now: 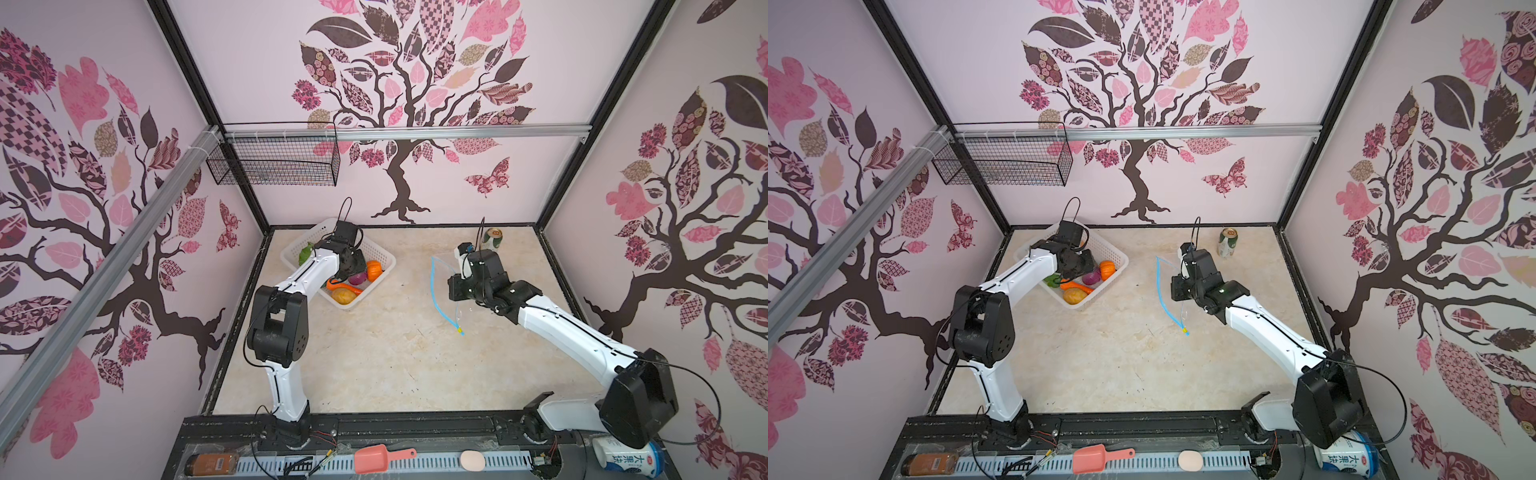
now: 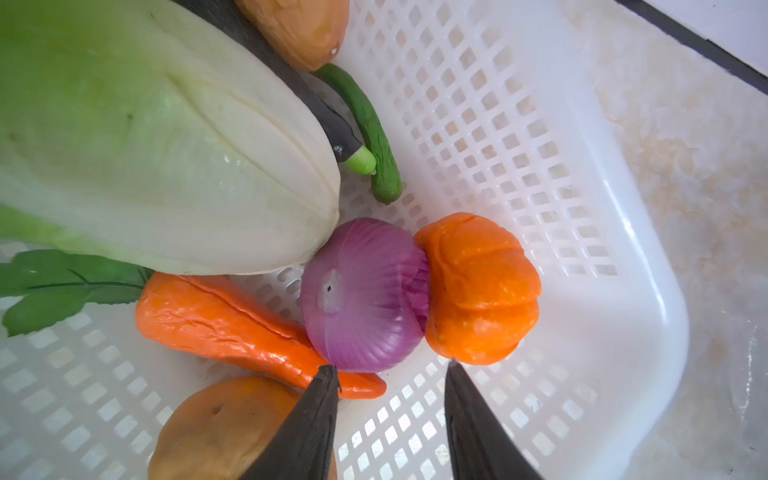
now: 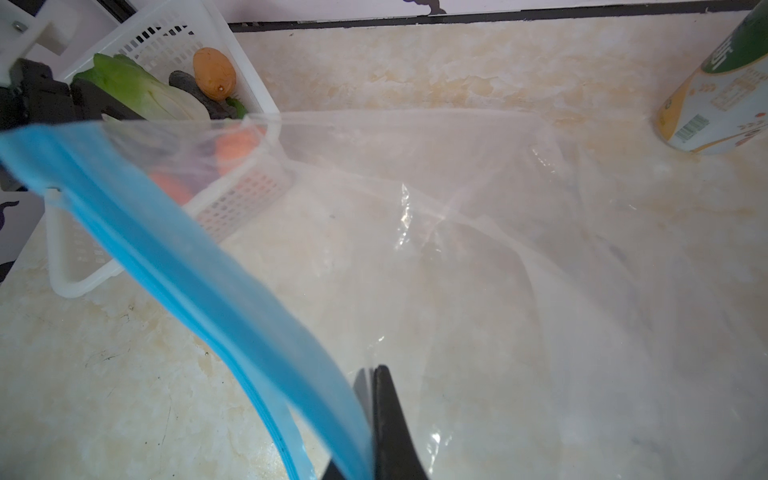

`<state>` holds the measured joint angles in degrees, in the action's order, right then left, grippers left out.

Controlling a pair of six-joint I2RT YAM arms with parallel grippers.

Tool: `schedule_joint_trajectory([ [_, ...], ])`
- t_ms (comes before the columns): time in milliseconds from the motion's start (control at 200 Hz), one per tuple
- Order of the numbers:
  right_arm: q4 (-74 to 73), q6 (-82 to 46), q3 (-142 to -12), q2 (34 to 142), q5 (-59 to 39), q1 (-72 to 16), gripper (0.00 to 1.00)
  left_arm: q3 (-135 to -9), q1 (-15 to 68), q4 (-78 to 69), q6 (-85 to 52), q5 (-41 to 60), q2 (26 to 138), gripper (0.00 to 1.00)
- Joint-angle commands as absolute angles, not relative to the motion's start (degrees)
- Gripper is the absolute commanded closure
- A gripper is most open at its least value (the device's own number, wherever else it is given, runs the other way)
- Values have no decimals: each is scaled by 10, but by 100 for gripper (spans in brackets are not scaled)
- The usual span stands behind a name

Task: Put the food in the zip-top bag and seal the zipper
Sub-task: 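Close the left gripper on the red onion and lift it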

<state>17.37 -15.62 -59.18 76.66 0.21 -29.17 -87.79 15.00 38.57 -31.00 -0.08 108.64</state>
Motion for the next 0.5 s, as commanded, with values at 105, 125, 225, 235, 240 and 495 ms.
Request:
schedule_joint_trajectory([
  [105,168,-169,-618,767,-12,-292,100,-860,145,380,-302,11,1097,54],
  [125,169,-169,-619,768,-12,-291,100,-859,145,379,-301,12,1098,54],
  [225,171,-169,-621,769,-14,-291,100,-859,145,381,-296,9,1103,54],
  [235,171,-169,-621,769,-13,-291,100,-860,145,381,-296,9,1103,54],
  [240,171,-169,-621,769,-14,-291,100,-860,145,381,-296,8,1103,54],
  [495,173,-165,-623,770,-12,-292,100,-863,145,376,-268,1,1122,39],
])
